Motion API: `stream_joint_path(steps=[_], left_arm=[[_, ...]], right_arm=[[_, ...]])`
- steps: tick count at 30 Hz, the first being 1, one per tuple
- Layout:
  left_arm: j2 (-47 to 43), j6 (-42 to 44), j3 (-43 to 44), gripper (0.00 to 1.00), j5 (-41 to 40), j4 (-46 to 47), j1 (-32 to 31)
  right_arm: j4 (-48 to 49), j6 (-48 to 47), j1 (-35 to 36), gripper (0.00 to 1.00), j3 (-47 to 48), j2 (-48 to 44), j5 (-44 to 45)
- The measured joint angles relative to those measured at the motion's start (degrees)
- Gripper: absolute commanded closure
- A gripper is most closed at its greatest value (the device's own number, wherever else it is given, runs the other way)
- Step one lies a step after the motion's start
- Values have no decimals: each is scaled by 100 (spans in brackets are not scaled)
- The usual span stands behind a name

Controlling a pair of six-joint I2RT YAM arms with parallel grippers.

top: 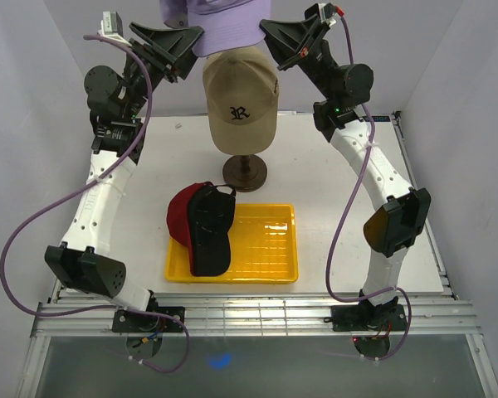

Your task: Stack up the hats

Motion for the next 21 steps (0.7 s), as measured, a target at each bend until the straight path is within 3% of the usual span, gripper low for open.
stream_joint_path(steps=[4, 10, 21], left_arm=[[170, -181, 42, 29, 39, 101, 0], [522, -385, 531, 49, 68, 140, 4], [887, -844, 1182, 100, 175, 61, 35]], right_arm=[[83, -7, -4, 92, -175, -44, -13], [142, -7, -15, 92, -372, -44, -44], [164, -227, -328, 92, -1152, -369, -90]])
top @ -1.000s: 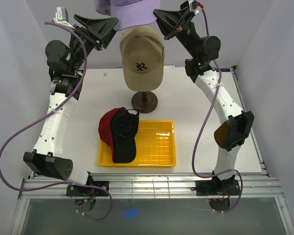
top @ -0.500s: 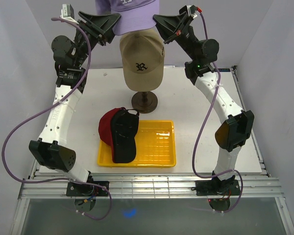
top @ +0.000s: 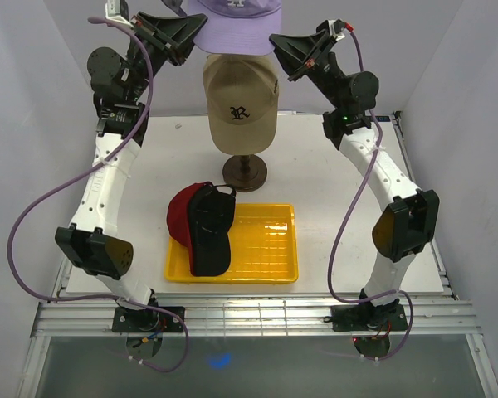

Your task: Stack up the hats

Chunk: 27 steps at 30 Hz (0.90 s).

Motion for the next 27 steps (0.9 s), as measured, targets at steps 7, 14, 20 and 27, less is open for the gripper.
stream_joint_path(steps=[7, 14, 20, 27], left_arm=[[625, -343, 929, 100, 264, -809, -35], [1113, -782, 1615, 100, 446, -1635, 0], [1261, -1172, 1615, 100, 501, -1714, 37], [1165, -1259, 1228, 100, 610, -1729, 138]], right_arm=[[-136, -232, -164, 92, -334, -238, -15], [-584, -358, -212, 92, -291, -238, 0], [-1080, -542, -247, 92, 103, -164, -33], [-1499, -922, -245, 92, 114, -153, -136]])
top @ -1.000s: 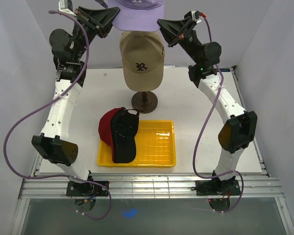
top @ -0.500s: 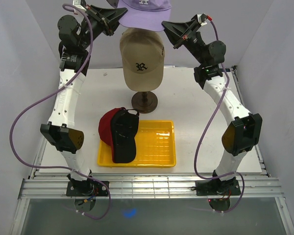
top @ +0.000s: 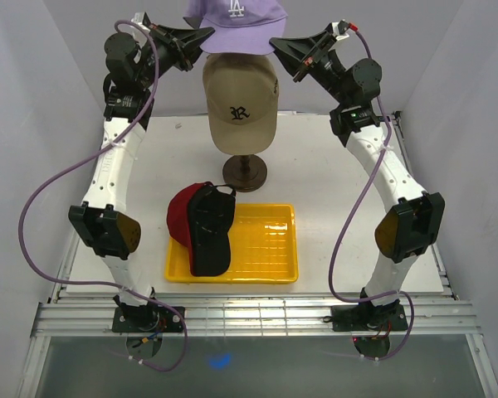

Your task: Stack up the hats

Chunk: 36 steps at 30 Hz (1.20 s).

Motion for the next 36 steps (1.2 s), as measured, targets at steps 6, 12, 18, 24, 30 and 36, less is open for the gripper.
stream_joint_path(steps=[6, 12, 18, 24, 30, 36], left_arm=[[-201, -70, -861, 100, 197, 149, 96], [-247, -63, -1189, 100, 424, 273, 136], [-442, -9, -1412, 100, 649, 417, 122], [-527, 85, -1456, 100, 811, 522, 120], [-833, 160, -1974, 100, 811, 625, 146], [-1091, 208, -2391, 100, 876, 745, 229]], right_arm=[[-313, -393, -2, 92, -173, -22, -138], [-675, -817, -24, 92, -291, -181, -258], [-704, -1038, -28, 92, -664, -564, -409], [-664, -1187, -28, 92, -824, -745, -560], [-629, -1263, -22, 92, -1023, -822, -726], [-586, -1316, 13, 92, -1283, -916, -826]])
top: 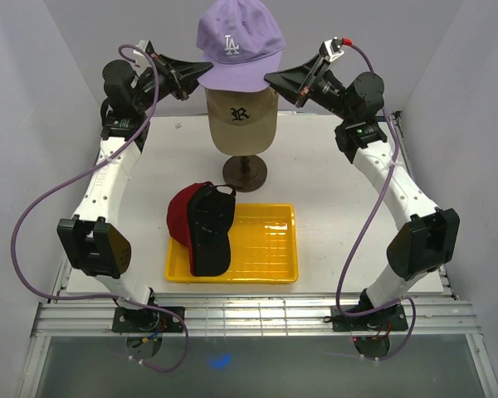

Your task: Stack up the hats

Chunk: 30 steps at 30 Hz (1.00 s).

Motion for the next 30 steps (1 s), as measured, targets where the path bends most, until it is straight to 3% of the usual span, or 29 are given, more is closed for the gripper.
stream_joint_path(steps=[30], left_arm=[[-308, 267, -914, 100, 319, 627, 83]], right_arm=[[332, -33, -22, 92, -774, -192, -387]])
